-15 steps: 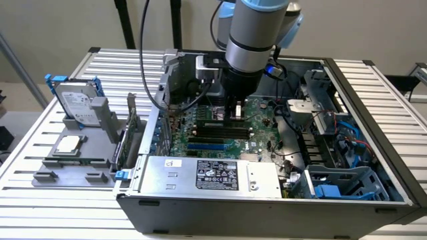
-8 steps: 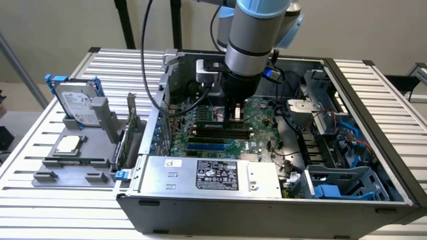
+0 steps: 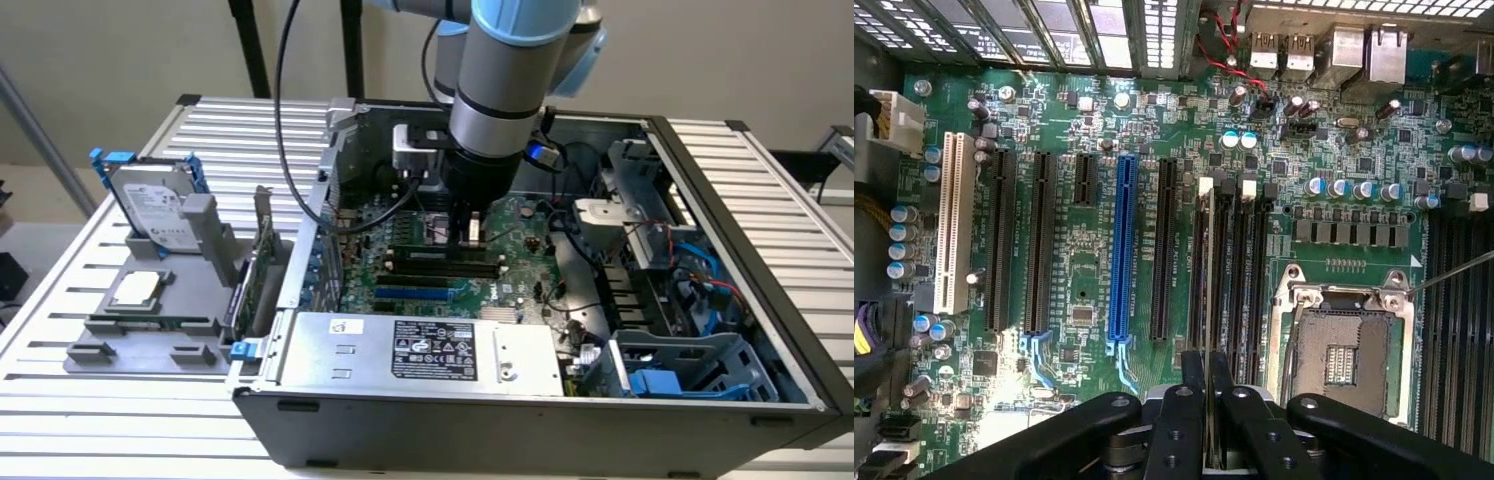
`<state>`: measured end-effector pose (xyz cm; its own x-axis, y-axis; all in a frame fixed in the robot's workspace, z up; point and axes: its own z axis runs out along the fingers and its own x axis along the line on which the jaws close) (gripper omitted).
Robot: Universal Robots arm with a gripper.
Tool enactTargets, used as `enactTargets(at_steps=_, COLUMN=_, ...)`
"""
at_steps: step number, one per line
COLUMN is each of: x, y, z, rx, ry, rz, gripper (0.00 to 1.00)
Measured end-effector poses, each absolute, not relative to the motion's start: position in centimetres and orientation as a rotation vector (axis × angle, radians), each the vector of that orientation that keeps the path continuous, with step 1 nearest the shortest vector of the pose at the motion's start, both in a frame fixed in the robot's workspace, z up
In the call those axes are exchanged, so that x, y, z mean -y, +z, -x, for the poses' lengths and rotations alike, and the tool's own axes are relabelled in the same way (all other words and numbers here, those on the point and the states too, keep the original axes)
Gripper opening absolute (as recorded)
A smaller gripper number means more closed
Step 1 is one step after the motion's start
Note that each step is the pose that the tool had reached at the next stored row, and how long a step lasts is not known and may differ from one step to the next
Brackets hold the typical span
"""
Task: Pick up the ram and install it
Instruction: 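Insert the ram into the slot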
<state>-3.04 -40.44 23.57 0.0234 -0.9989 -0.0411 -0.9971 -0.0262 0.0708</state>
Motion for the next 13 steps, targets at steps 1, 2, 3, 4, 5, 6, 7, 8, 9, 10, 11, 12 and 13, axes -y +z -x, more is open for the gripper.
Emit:
enactTargets(at_steps=1, x=40.44, y=23.55, z=3.03, rx=2.175, ry=-0.12, rz=-2.229, gripper=0.13)
enactTargets(at_steps=2, x=40.44, y=23.55, z=3.03, rx=2.175, ry=-0.117, rz=-2.228, gripper=0.13)
enactTargets(at_steps=3, x=40.45, y=23.55, z=3.03, rx=2.174, ry=-0.116, rz=-2.227, gripper=0.13)
enactTargets(at_steps=4, x=40.44, y=23.55, z=3.03, rx=2.174, ry=-0.116, rz=-2.228, gripper=0.13)
enactTargets(at_steps=5, x=40.45, y=23.55, z=3.03, rx=2.174, ry=-0.116, rz=-2.228, gripper=0.13)
enactTargets(at_steps=6, x=40.45, y=23.55, z=3.03, rx=2.174, ry=-0.116, rz=-2.228, gripper=0.13)
enactTargets(at_steps=7, x=40.44, y=23.53, z=3.03, rx=2.174, ry=-0.114, rz=-2.228, gripper=0.13)
enactTargets(at_steps=8, x=40.44, y=23.51, z=3.03, rx=2.175, ry=-0.111, rz=-2.228, gripper=0.13)
enactTargets(at_steps=9, x=40.44, y=23.49, z=3.03, rx=2.176, ry=-0.107, rz=-2.229, gripper=0.13)
enactTargets(at_steps=10, x=40.44, y=23.46, z=3.03, rx=2.177, ry=-0.102, rz=-2.23, gripper=0.13)
enactTargets(at_steps=11, x=40.44, y=23.43, z=3.03, rx=2.177, ry=-0.095, rz=-2.231, gripper=0.13)
enactTargets(at_steps=12, x=40.44, y=23.38, z=3.03, rx=2.178, ry=-0.091, rz=-2.231, gripper=0.13)
enactTargets(at_steps=13, x=40.44, y=23.37, z=3.02, rx=2.178, ry=-0.09, rz=-2.231, gripper=0.13)
